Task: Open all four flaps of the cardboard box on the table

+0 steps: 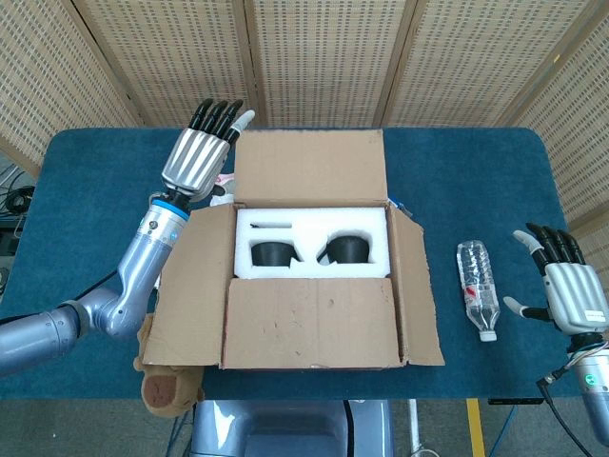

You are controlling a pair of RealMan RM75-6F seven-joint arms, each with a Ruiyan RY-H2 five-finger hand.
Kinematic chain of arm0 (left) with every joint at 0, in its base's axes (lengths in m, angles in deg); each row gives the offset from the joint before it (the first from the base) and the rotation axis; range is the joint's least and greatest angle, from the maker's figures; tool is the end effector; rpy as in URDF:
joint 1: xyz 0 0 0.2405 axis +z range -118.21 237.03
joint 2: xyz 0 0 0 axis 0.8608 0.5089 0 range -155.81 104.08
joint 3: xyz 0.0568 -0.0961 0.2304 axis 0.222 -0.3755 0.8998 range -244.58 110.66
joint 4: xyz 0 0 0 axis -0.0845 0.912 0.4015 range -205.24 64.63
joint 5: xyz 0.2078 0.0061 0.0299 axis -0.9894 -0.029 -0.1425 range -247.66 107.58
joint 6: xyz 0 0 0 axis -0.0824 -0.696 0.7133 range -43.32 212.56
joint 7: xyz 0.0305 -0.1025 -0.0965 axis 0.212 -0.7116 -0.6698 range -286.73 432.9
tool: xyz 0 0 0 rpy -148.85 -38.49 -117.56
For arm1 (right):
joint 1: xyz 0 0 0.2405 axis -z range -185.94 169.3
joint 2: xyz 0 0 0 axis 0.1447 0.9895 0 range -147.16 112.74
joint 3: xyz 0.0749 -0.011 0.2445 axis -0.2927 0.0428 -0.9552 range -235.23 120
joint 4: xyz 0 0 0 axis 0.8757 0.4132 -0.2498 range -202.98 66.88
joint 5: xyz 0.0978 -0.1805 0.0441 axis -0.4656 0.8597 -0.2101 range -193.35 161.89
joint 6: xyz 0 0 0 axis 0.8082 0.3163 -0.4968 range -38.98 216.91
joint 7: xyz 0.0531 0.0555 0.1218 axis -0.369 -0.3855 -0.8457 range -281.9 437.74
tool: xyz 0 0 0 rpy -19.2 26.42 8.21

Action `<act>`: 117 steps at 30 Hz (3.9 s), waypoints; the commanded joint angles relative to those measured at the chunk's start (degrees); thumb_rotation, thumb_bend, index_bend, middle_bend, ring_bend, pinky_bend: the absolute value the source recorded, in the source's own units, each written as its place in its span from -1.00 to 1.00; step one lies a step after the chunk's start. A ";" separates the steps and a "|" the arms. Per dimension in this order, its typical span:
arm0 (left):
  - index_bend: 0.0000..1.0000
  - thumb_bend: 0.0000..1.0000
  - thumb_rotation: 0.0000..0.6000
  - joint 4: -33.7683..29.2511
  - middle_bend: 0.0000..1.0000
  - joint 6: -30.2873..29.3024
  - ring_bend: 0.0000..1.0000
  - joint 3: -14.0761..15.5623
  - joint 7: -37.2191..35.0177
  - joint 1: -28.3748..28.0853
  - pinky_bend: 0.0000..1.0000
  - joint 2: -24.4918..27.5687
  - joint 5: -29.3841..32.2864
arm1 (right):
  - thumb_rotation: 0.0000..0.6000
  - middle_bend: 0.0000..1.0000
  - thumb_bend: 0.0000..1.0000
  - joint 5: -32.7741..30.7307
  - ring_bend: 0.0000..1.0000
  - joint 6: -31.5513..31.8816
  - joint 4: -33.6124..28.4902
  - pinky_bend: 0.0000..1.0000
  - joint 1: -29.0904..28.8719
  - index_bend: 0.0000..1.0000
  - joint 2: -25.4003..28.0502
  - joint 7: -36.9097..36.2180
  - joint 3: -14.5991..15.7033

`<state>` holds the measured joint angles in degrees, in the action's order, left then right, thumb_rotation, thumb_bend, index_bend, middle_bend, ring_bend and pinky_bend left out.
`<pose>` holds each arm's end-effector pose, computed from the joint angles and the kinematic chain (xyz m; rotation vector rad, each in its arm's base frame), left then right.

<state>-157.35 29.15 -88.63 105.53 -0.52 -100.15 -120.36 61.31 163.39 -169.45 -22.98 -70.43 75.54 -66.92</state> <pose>-0.0336 0.4393 0.1098 -1.7073 -0.5257 -1.0205 -0.2700 -0.2503 0.2025 1.4015 -0.9320 0.9587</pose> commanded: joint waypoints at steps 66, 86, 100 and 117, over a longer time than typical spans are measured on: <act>-0.49 -0.47 -0.47 -25.88 -0.83 17.61 -1.00 15.13 -15.58 -1.07 -1.00 12.39 1.17 | 1.00 -0.86 -0.74 0.24 -1.00 1.64 -0.72 -0.91 1.83 -0.75 0.23 -0.42 0.49; -0.48 -0.48 -0.46 -31.29 -0.81 25.30 -1.00 6.55 -41.65 5.99 -1.00 22.14 -10.59 | 1.00 -0.86 -0.74 0.00 -1.00 1.40 -1.39 -0.91 1.44 -0.75 0.02 0.76 0.10; -0.48 -0.50 -0.47 -33.71 -0.81 31.59 -1.00 -0.11 -77.50 13.66 -1.00 29.27 -35.46 | 1.00 -0.86 -0.74 -0.23 -1.00 1.33 -2.58 -0.91 1.11 -0.75 0.03 2.51 -0.07; -0.48 -0.50 -0.50 -20.75 -0.82 1.36 -1.00 19.29 -130.40 1.98 -1.00 36.32 -78.27 | 1.00 -0.86 -0.74 -0.49 -1.00 1.56 -3.77 -0.91 1.02 -0.75 0.47 3.90 -0.24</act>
<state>-183.16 38.59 -75.58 -16.51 6.15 -65.83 -190.43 60.81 164.94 -173.22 -21.96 -69.96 79.42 -67.15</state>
